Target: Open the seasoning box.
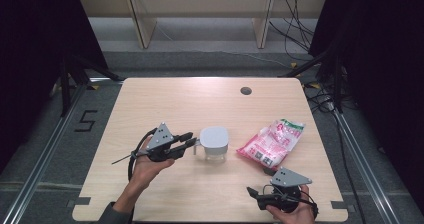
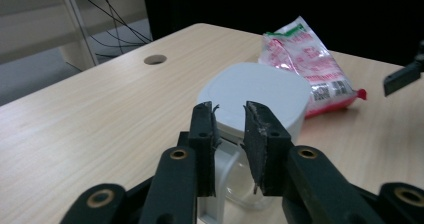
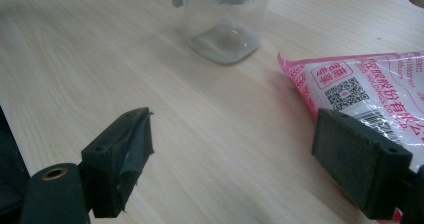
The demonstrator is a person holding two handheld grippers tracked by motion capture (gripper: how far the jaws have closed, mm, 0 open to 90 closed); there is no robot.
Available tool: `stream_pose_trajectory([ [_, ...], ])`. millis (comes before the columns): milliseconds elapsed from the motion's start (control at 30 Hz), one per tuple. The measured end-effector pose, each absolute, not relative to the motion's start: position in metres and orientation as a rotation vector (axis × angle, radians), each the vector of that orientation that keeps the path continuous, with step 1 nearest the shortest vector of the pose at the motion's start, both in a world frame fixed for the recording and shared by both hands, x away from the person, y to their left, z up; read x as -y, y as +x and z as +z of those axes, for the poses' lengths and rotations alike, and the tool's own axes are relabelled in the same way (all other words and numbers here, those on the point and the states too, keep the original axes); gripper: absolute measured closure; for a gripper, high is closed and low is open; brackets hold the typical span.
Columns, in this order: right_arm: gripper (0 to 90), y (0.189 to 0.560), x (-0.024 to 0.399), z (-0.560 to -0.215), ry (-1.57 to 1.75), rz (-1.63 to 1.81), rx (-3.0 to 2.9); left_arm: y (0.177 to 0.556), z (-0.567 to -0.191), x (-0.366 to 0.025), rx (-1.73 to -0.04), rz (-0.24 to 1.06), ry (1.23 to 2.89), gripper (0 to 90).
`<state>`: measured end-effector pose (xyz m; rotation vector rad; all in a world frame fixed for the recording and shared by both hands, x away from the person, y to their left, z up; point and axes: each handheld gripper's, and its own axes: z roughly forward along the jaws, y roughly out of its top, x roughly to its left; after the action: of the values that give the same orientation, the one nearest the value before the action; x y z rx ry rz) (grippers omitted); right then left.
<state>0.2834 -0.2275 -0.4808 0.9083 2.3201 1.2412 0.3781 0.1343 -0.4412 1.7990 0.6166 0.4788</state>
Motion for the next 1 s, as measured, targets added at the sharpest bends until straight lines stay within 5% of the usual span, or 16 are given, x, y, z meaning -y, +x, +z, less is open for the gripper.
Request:
stream_pose_trajectory([
  [233,21.1,0.284,0.228,-0.481,0.879,1.227,-2.322,0.387,-0.442,-0.124,-0.624,0.45,1.78,88.6],
  [667,23.2,0.284,0.226,-0.48,0.891,1.239,-2.328,0.395,-0.446,-0.114,-0.606,0.44,1.808,87.9],
  [1000,35.1,0.292,0.223,-0.476,0.862,1.237,-2.274,0.396,-0.449,-0.115,-0.627,0.43,1.804,87.5],
])
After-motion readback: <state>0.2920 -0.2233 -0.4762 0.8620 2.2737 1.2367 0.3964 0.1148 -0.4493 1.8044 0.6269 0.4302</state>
